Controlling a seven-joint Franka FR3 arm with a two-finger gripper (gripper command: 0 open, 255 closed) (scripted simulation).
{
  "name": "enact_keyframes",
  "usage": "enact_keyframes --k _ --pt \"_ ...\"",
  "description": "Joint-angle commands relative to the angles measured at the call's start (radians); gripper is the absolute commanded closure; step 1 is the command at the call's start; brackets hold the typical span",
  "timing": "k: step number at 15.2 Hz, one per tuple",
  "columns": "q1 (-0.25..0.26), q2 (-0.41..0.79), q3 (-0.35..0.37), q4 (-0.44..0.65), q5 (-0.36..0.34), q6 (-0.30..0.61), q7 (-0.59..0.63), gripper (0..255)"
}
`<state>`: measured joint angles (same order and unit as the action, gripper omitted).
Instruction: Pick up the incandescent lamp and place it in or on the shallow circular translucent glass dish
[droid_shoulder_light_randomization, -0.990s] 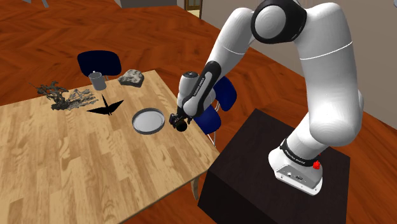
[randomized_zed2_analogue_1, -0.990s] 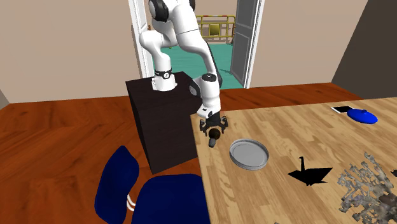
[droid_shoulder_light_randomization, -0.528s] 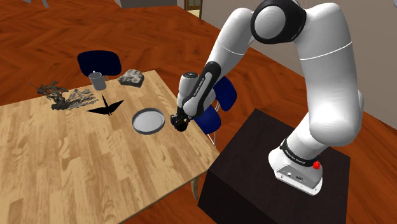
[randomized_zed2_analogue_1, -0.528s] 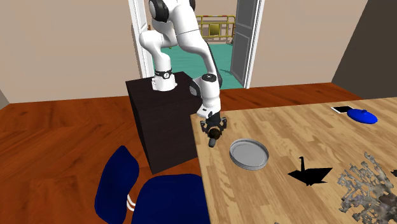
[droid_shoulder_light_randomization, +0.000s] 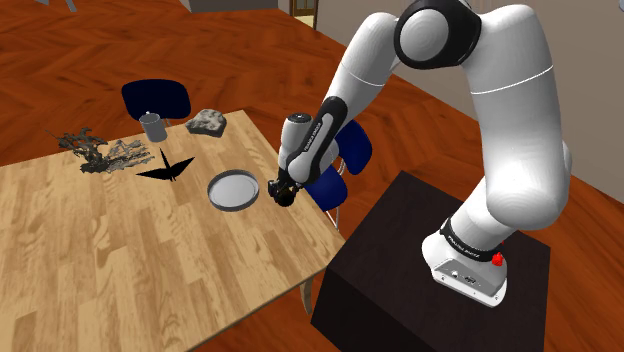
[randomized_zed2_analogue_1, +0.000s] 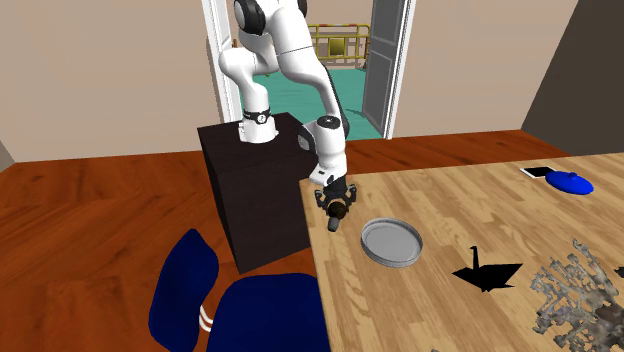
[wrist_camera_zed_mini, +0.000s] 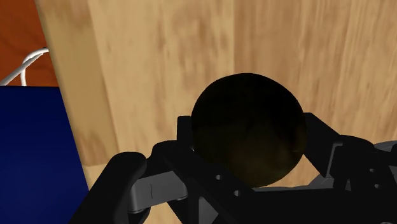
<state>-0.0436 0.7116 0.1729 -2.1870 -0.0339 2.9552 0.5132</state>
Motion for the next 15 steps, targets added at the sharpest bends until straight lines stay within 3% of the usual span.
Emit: enact_keyframes --k 1,15 --pt "0.0 0.0 0.0 0.0 0.0 0.0 0.0 255" --pt "-0.039 -0.198 0.046 -0.074 0.027 -0.124 -0.005 255"
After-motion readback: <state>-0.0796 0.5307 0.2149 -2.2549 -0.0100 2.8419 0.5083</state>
